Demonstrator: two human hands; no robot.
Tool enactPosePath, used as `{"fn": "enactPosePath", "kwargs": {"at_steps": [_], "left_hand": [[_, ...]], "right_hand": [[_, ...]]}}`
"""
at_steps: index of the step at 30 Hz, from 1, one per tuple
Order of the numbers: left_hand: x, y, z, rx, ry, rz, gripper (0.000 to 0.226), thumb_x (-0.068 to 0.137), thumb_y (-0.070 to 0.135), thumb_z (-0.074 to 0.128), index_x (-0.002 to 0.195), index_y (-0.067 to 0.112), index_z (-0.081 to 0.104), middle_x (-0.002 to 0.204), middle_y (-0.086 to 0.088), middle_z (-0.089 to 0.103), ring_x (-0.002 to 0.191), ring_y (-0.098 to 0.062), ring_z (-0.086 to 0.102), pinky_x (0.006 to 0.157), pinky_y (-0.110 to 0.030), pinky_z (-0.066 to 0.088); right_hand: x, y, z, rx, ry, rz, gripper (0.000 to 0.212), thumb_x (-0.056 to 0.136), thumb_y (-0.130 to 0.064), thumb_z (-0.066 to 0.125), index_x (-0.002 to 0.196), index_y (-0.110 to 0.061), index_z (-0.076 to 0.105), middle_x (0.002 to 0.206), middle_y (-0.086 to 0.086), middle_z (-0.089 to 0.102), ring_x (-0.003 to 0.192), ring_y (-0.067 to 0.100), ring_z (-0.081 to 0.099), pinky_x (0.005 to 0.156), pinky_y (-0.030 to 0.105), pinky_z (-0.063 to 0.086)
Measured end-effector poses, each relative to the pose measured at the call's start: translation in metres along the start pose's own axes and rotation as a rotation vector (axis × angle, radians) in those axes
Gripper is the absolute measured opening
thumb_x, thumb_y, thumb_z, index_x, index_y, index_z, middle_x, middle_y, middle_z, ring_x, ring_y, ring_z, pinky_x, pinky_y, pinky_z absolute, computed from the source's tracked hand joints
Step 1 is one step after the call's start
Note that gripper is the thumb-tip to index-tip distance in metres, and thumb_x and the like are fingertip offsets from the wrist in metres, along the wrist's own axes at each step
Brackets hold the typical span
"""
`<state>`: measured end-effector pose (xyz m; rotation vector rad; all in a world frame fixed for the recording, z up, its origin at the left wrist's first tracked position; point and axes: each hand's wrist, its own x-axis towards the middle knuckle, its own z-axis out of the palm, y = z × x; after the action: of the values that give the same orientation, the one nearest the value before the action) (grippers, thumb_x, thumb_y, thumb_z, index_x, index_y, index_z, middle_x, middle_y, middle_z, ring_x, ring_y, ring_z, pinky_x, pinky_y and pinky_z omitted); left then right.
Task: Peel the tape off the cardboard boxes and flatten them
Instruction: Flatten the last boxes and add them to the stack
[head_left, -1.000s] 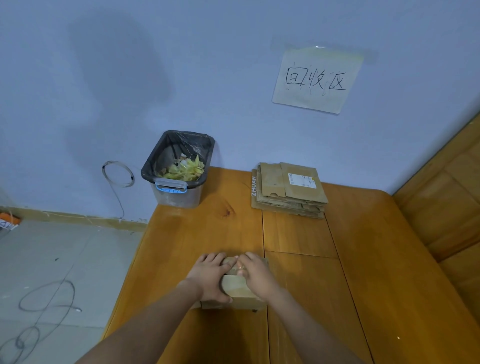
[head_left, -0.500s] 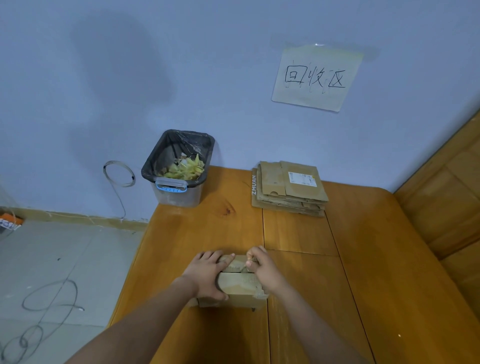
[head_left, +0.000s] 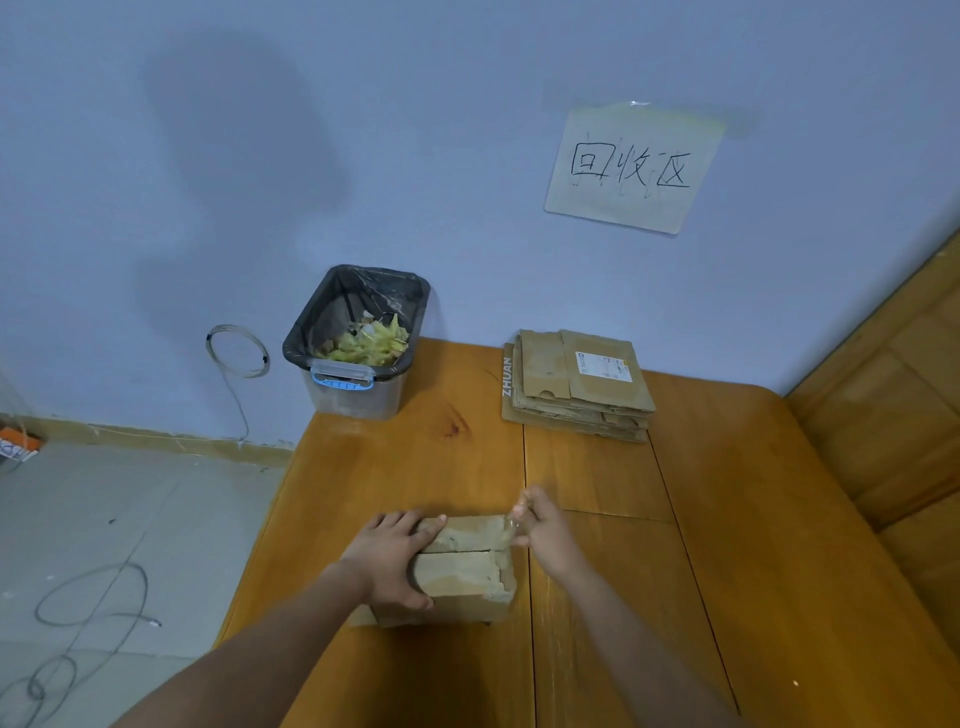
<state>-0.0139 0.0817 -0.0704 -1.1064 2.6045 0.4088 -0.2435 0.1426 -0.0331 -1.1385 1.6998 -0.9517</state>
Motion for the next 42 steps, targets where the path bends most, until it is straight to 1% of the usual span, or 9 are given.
{"fn": "enactPosePath", "kwargs": {"at_steps": [4,7,11,14,19,22,30,35,42], "left_hand": [[0.003,0.004,-0.006,0.018,0.024,0.038,0.113,0.069,0.073,0.058,0.155,0.033,-0.003,0.155,0.000,0.019,0.141,-0.023,0.018,0.117,-0.039,0.011],[0.000,-0.001,-0.006,0.001,0.029,0.047,0.113,0.068,0.073,0.059,0.154,0.033,-0.002,0.155,0.000,0.019,0.140,-0.023,0.018,0.117,-0.039,0.011],[-0.001,-0.005,-0.006,0.000,0.044,0.047,0.114,0.067,0.074,0.060,0.155,0.032,-0.001,0.154,0.000,0.021,0.140,-0.022,0.019,0.116,-0.038,0.010],[0.000,-0.005,-0.005,-0.003,0.050,0.043,0.115,0.066,0.074,0.060,0.155,0.032,0.000,0.153,0.000,0.022,0.139,-0.022,0.020,0.116,-0.038,0.010],[0.000,-0.004,-0.003,-0.020,0.029,0.038,0.115,0.067,0.073,0.062,0.154,0.033,-0.002,0.154,0.000,0.021,0.141,-0.022,0.018,0.117,-0.038,0.009],[-0.001,-0.003,0.001,-0.031,0.010,0.026,0.116,0.068,0.071,0.063,0.154,0.033,-0.004,0.155,0.001,0.019,0.142,-0.022,0.016,0.117,-0.039,0.008],[-0.001,-0.002,0.003,-0.016,-0.032,0.033,0.116,0.068,0.068,0.065,0.154,0.033,-0.005,0.155,-0.001,0.018,0.142,-0.024,0.015,0.118,-0.040,0.008],[-0.005,-0.008,-0.004,0.028,-0.074,0.024,0.114,0.070,0.067,0.065,0.155,0.032,-0.004,0.152,-0.002,0.022,0.140,-0.025,0.019,0.117,-0.041,0.011],[-0.026,-0.023,0.012,0.063,-0.092,-0.038,0.116,0.066,0.069,0.064,0.154,0.029,-0.001,0.151,-0.002,0.024,0.140,-0.025,0.020,0.119,-0.044,0.008]], "right_hand": [[0.002,-0.005,0.007,-0.054,-0.021,-0.044,0.017,0.100,-0.010,0.046,0.085,-0.019,0.041,0.087,0.006,0.050,0.086,0.034,0.059,0.087,0.054,0.049],[0.004,-0.001,0.012,-0.130,-0.047,-0.109,0.016,0.096,-0.012,0.053,0.086,-0.023,0.046,0.083,0.002,0.054,0.080,0.020,0.055,0.073,0.041,0.049],[0.006,0.009,0.022,-0.289,-0.058,-0.203,0.022,0.086,-0.011,0.067,0.084,-0.032,0.058,0.091,-0.011,0.049,0.086,0.005,0.051,0.077,0.025,0.040],[0.005,0.018,0.029,-0.423,-0.003,-0.262,0.013,0.085,-0.017,0.070,0.098,-0.019,0.070,0.093,-0.014,0.038,0.094,0.005,0.041,0.085,0.019,0.036],[-0.003,0.022,0.029,-0.802,0.001,-0.364,0.023,0.096,-0.026,0.054,0.112,-0.019,0.068,0.097,-0.008,0.044,0.097,0.013,0.039,0.078,0.022,0.027],[-0.008,0.028,0.029,-0.919,-0.041,-0.382,0.029,0.096,-0.013,0.047,0.120,-0.022,0.062,0.109,-0.006,0.048,0.105,0.014,0.041,0.083,0.023,0.028],[-0.015,0.027,0.031,-0.841,0.037,-0.329,0.019,0.095,-0.026,0.054,0.112,-0.019,0.048,0.105,-0.005,0.057,0.101,0.013,0.049,0.086,0.025,0.035],[-0.014,0.022,0.043,-0.800,0.014,-0.223,0.051,0.096,-0.025,0.056,0.138,-0.020,0.028,0.105,0.003,0.058,0.093,0.016,0.055,0.072,0.024,0.042],[-0.028,0.040,0.080,-0.855,-0.135,-0.294,0.035,0.101,-0.021,0.040,0.134,-0.014,0.049,0.124,0.001,0.044,0.114,0.015,0.044,0.092,0.028,0.044]]}}
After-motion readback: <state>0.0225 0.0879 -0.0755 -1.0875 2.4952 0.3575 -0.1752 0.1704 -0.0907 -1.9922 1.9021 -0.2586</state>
